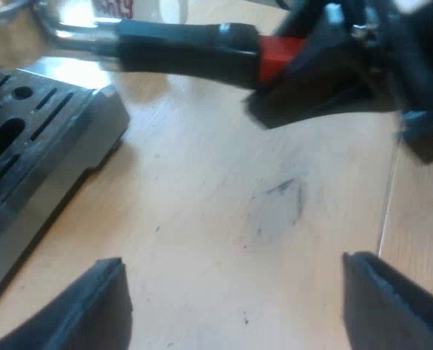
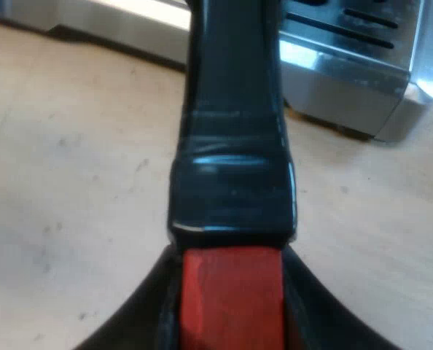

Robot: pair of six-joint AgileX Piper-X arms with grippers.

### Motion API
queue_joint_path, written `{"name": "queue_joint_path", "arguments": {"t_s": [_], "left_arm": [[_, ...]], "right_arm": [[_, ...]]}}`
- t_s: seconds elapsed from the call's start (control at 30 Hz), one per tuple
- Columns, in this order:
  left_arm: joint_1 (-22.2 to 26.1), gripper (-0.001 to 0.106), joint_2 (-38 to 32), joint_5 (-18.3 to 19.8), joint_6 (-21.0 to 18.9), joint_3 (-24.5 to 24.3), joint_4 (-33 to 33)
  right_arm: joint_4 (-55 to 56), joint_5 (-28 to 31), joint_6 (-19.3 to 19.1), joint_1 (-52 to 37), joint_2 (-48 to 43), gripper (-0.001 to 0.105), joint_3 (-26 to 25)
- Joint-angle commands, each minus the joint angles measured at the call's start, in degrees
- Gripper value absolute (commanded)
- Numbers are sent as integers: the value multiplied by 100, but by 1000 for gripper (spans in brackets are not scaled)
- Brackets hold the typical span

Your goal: Grind coffee beans and then tamp

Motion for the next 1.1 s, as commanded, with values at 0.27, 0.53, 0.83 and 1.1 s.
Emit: {"name": "queue_joint_path", "arguments": {"t_s": [0.27, 0.53, 0.83, 1.1], "left_arm": [[-27, 79, 6, -177, -62, -442, 730], [-27, 79, -244, -216, -107, -729, 1272], [-27, 79, -843, -823, -357, -717, 1390], [-27, 79, -832, -822, -489, -218, 695]], "right_arm": [[301, 236, -667, 533, -508, 0, -38], [299, -164, -1242, 599, -962, 0, 172], [-347, -540, -1618, 578, -1209, 0, 986], [-1805, -882, -1628, 562, -1191, 0, 1964]]}}
